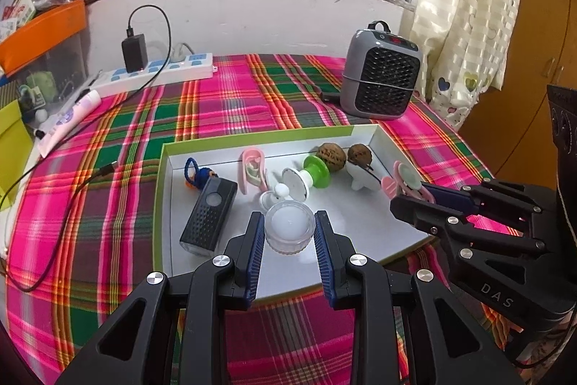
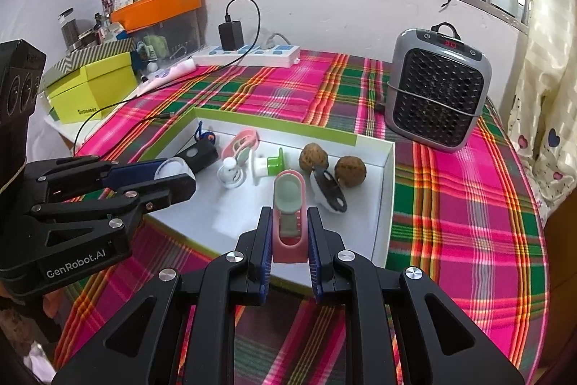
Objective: Organize objects
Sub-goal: 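Carry the white cup and the pink clip over the tray with both tools, then lower the white cup with the left tool while the right tool lowers the pink clip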
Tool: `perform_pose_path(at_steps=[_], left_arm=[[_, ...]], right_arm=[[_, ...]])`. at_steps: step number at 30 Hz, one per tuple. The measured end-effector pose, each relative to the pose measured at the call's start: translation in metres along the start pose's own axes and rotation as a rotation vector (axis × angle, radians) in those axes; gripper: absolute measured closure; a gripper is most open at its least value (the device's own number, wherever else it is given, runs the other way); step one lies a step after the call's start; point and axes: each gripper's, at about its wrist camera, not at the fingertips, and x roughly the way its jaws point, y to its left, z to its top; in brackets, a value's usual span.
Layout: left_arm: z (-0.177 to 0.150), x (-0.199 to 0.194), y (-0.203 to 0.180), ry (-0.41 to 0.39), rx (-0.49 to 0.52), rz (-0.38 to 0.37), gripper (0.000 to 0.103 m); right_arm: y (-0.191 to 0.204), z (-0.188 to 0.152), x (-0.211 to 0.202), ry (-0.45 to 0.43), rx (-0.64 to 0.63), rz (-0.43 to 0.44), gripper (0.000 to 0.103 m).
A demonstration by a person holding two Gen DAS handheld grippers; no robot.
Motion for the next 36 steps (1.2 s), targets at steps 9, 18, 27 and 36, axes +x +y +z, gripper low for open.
perform_pose_path(at_steps=[9,18,27,36], left_arm=[[0.006,0.013,0.001,0.016,0.0,0.005,0.077],[0.005,0.026,0.001,0.043,-0.007,0.009,0.077],[0.005,0.033,0.001,0.055,-0.005,0.014,0.077],[0.004,0.041,0.004,0.073,-0.011,0.019,0.077]], right_arm=[[-0.006,0.007,0.014,0.027,-0.002,0.007,0.085],[-0.008,0.01,0.027,0.054,-0.004,0.008,0.085],[-0.011,0.013,0.037,0.087,0.0,0.034,0.085],[-0.013,0.015,0.048,0.114,0.0,0.035,0.085]])
